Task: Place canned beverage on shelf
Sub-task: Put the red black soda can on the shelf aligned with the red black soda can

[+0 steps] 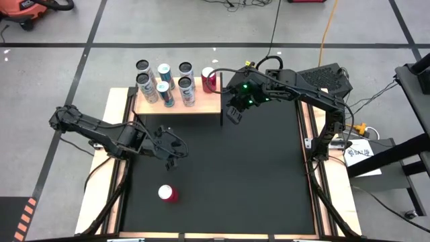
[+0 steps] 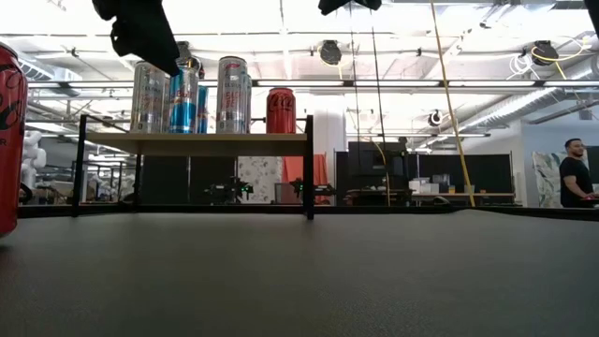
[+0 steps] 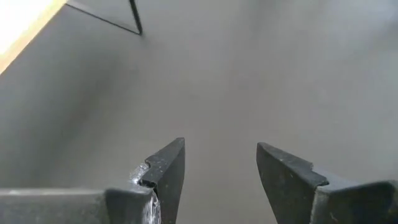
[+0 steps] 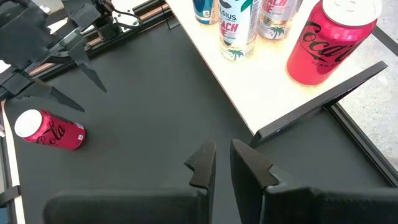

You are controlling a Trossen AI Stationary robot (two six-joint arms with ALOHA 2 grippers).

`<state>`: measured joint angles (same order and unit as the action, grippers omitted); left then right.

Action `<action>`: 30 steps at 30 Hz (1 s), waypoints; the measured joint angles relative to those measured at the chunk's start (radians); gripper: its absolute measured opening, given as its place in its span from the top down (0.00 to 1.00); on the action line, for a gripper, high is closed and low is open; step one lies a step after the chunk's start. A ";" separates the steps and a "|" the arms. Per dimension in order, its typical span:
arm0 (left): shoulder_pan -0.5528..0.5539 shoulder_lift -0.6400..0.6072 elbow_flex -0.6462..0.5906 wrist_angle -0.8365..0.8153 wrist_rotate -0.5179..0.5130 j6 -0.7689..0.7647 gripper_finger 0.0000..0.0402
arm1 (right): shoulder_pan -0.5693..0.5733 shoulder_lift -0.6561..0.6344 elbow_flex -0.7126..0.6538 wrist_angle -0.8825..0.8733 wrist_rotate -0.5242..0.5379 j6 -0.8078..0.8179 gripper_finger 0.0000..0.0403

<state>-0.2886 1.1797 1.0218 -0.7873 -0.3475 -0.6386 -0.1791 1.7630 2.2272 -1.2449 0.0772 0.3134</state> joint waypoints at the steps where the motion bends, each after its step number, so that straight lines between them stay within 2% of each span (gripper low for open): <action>1: 0.000 0.000 0.000 -0.002 -0.010 -0.010 0.50 | 0.000 0.000 0.000 0.000 0.000 0.000 0.92; 6: -0.002 0.000 0.000 0.001 -0.031 -0.010 0.50 | 0.000 0.000 0.000 0.000 0.000 0.000 0.92; 17: -0.059 0.000 0.000 0.021 0.005 -0.038 0.48 | 0.000 0.000 0.000 0.000 0.000 0.000 0.92; 21: -0.075 0.000 0.000 0.021 0.005 -0.063 0.38 | 0.000 0.000 0.000 0.000 0.000 0.000 0.92; 27: -0.093 0.000 0.000 -0.004 0.010 -0.128 0.16 | 0.000 0.000 0.000 0.000 0.000 0.000 0.92; 30: -0.123 0.000 0.000 -0.046 0.044 -0.196 0.05 | 0.000 0.000 0.000 0.000 0.000 0.000 0.92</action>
<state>-0.4115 1.1797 1.0218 -0.8329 -0.3033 -0.8345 -0.1789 1.7633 2.2273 -1.2449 0.0772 0.3134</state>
